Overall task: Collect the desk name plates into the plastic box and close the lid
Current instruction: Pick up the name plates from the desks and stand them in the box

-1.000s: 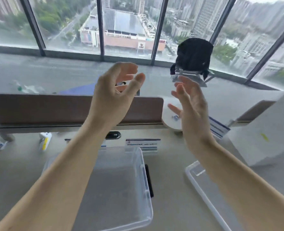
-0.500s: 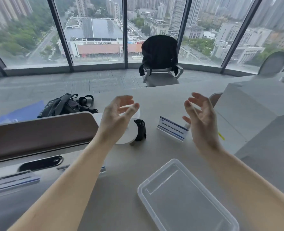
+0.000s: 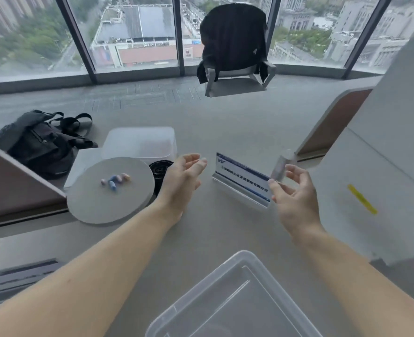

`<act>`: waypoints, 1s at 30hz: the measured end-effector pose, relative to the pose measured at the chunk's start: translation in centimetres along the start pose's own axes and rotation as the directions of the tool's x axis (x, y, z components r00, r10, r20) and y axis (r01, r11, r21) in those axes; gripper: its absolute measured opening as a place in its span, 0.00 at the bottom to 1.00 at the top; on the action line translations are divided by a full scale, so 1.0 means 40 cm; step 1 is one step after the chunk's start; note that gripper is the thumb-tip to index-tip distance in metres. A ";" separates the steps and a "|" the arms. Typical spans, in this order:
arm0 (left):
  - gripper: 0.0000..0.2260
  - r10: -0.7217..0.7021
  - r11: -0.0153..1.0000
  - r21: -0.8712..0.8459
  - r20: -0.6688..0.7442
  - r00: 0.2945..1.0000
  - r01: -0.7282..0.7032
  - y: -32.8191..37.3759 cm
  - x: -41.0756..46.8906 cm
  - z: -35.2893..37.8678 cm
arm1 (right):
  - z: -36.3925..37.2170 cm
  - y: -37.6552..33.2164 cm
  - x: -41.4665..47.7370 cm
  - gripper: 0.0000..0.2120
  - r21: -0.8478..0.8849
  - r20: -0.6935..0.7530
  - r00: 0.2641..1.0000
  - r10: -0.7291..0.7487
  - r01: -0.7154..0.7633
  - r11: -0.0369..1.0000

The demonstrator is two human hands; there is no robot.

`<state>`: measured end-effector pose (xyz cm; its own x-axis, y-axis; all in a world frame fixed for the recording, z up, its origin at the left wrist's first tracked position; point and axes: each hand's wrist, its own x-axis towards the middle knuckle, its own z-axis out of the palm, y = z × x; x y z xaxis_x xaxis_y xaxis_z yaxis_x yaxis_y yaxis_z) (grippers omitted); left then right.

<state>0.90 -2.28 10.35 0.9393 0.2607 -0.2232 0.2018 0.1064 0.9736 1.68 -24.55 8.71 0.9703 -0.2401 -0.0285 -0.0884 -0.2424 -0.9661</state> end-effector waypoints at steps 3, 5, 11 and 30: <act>0.15 0.005 0.998 0.060 0.009 1.000 -0.005 -0.062 0.090 0.030 | 0.008 0.100 0.070 0.27 -0.110 -0.021 0.998 0.063 -0.065 0.992; 0.18 0.022 0.990 0.138 0.011 1.000 -0.023 -0.100 0.153 0.051 | 0.013 0.154 0.104 0.29 -0.180 -0.010 0.995 0.097 -0.097 0.979; 0.29 -0.006 0.940 0.340 0.046 0.999 -0.010 -0.168 0.303 0.115 | 0.039 0.253 0.159 0.12 -0.266 0.000 0.995 0.098 -0.094 0.959; 0.06 0.233 0.810 0.523 0.129 0.964 -0.266 -0.245 0.177 0.086 | -0.046 0.281 0.100 0.11 -0.293 -0.088 0.988 -0.129 0.098 0.951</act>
<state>6.53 -4.77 -0.62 0.9882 0.1521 0.0175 0.0592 -0.4849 0.8726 4.15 -29.97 -1.81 0.9501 -0.2885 0.1191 -0.0545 -0.5292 -0.8468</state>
